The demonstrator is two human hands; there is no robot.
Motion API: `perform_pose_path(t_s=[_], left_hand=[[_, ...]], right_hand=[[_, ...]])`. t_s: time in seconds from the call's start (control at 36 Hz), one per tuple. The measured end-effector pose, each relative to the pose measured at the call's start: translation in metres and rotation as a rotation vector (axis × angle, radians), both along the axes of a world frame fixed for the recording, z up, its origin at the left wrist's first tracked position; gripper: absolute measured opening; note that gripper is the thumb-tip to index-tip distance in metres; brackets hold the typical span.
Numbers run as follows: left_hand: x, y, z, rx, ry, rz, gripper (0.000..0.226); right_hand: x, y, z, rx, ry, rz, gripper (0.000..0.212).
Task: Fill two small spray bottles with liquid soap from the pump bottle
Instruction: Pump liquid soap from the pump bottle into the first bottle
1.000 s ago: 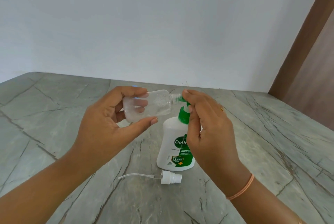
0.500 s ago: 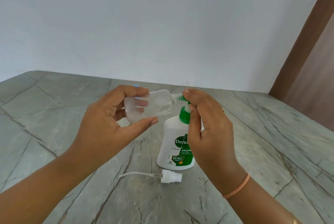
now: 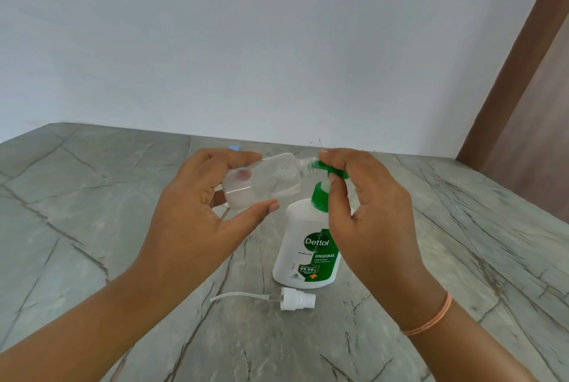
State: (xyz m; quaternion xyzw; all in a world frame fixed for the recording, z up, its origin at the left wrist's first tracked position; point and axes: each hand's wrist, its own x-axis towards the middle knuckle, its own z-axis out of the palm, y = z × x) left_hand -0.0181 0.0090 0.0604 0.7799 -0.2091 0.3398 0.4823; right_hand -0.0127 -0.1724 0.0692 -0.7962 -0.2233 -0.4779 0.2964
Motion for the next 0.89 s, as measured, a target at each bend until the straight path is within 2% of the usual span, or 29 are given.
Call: perform_pose_path(t_s=[0.33,0.64,0.89], left_hand=[[-0.001,0.001,0.002,0.036,-0.013,0.019,0.046],[-0.003,0.001,0.004,0.033,-0.023,0.011,0.045],[-0.001,0.002,0.003,0.025,-0.028,-0.002,0.05]], right_hand=[[0.009,0.005,-0.015,0.044,-0.063,-0.018,0.024],[-0.001,0.002,0.005,0.021,0.045,-0.032,0.027],[0.004,0.002,-0.006,0.059,-0.049,0.024,0.031]])
